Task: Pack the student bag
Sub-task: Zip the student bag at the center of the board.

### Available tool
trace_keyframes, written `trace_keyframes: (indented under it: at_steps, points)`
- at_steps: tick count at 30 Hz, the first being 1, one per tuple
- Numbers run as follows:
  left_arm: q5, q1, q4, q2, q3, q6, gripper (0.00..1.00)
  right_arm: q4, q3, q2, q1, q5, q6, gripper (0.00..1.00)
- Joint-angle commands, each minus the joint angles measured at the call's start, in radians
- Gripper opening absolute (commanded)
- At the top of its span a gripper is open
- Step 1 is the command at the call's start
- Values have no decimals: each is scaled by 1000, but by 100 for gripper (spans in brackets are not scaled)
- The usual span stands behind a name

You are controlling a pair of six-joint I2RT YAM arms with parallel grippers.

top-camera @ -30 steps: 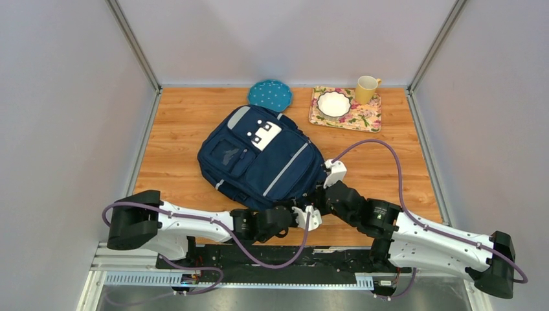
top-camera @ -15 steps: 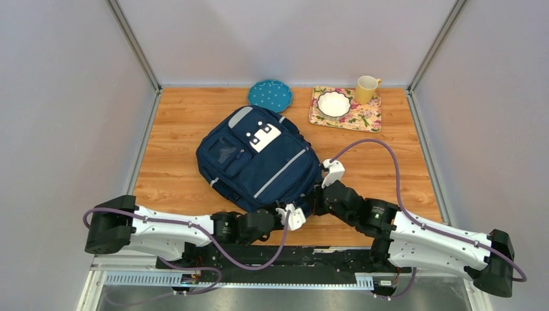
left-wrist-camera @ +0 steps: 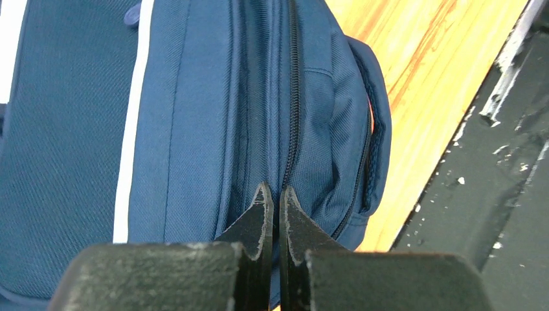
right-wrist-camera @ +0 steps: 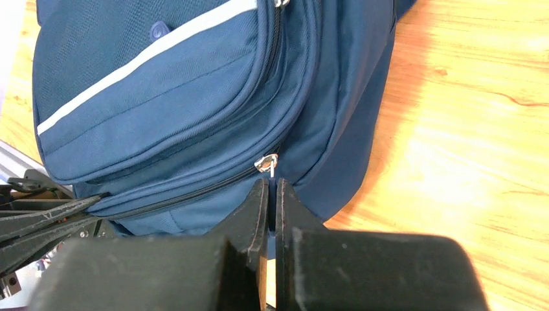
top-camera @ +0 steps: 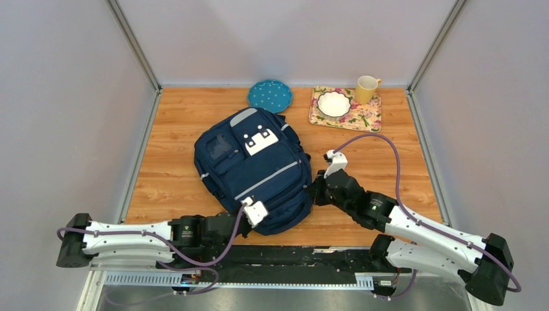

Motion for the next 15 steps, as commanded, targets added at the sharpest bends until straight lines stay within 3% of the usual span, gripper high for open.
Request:
trace_keyframes:
  at_steps: [1, 7, 8, 10, 15]
  points:
    - [2, 3, -151, -139, -23, -194, 0, 45, 35, 0, -39, -6, -49, 0]
    - [-21, 3, -219, -234, -23, -275, 2, 82, 17, 23, -39, -100, -23, 0]
    - [-33, 3, -214, -239, -21, -280, 19, 59, 23, 23, -39, -112, -21, 0]
    - [-44, 3, -201, -236, -6, -260, 33, 53, 28, 20, -39, -143, -17, 0]
    - [-26, 3, -87, -105, 92, -142, 47, 45, 24, 11, -39, -154, -21, 0]
